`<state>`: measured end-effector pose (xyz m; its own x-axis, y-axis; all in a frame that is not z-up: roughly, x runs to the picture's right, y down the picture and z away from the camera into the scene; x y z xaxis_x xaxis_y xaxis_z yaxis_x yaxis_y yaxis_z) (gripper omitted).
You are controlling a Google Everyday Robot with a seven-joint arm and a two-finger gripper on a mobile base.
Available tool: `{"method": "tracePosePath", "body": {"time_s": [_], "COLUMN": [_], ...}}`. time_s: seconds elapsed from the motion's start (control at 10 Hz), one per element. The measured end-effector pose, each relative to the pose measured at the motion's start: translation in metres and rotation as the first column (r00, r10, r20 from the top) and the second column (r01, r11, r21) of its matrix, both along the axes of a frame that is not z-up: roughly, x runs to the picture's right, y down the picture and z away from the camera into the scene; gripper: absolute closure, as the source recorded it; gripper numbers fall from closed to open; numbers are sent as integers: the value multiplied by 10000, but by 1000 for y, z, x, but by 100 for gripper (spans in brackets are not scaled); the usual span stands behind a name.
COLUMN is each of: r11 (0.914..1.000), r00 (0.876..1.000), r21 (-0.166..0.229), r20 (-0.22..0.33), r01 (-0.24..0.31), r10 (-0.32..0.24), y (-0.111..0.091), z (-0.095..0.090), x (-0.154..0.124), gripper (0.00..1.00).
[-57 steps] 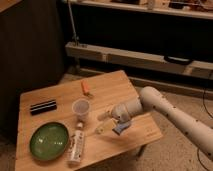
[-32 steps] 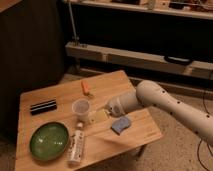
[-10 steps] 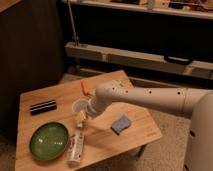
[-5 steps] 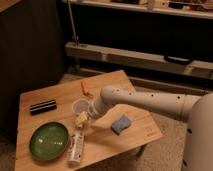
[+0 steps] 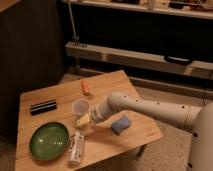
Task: Stand the bottle upright
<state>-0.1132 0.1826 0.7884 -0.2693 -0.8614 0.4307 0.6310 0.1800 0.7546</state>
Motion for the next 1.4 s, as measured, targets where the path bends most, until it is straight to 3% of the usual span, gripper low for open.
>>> {"method": "tracePosePath", "body": {"time_s": [0.6,1.4], "r11": [9983,9974], "r00": [9996,9991], "r21": [550,694], "r20": [226,402], "r01": [-195,-182], "r10": [183,154], "y": [-1,-2], "z": [0,9], "x": [-13,-30], "gripper": [36,36]}}
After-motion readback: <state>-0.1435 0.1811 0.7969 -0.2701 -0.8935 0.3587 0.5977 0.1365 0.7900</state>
